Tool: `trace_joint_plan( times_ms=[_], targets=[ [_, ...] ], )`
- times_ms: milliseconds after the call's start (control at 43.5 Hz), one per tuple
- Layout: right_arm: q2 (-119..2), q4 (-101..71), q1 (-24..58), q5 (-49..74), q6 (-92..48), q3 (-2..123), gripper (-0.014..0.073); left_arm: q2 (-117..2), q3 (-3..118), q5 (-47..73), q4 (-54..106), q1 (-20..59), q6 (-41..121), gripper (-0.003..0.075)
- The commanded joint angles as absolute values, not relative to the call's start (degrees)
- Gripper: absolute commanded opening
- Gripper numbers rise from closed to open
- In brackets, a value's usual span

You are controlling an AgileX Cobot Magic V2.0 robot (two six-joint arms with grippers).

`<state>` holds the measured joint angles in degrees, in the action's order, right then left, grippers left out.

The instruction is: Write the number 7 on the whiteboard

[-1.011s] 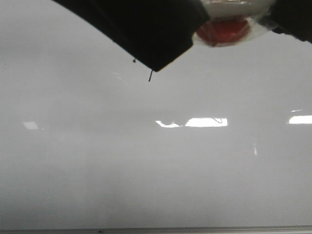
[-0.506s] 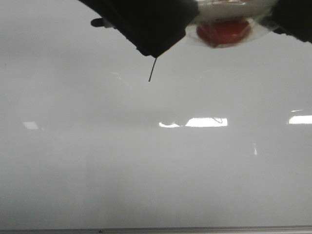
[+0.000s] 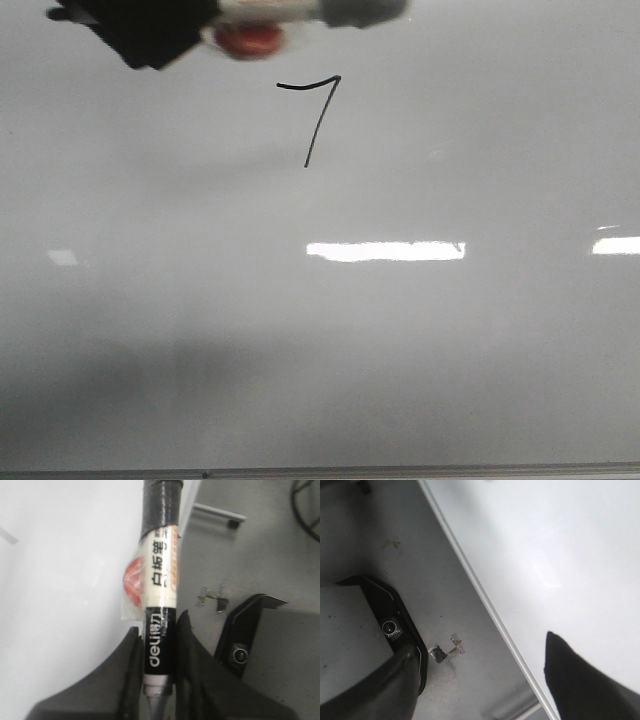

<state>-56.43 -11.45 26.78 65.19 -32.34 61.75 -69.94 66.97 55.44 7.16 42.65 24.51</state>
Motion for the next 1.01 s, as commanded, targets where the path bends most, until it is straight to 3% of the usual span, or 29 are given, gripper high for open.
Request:
trace_joint_plan(
  times_ms=[0,207,552,736,989],
  targets=[
    [-54.5,-11.1,24.0,63.0,-30.0,63.6,0.0550,-66.1,69.2,54.3,0.0,39.2,14.2,0.0018],
    [-54.3,-11.1,23.2,63.0,-29.9,63.6,0.0550,-60.1,64.6,53.1,-10.3,26.2,1.8,0.0018],
    [-54.3,-11.2,23.2,62.5,-29.9,63.5,0.0550,-57.6,48.5,27.1,-8.3,3.6,-3.8,0.0017],
    [-54.3,-11.3,23.2,62.1,-29.9,63.5,0.0550,-61.5,43.8,11.4,-6.2,0.5,-3.8,0.0017],
    [-54.3,-11.4,23.2,62.1,-29.9,63.5,0.0550,-70.6,43.1,2.1,-5.6,0.5,-3.8,0.0017]
  ],
)
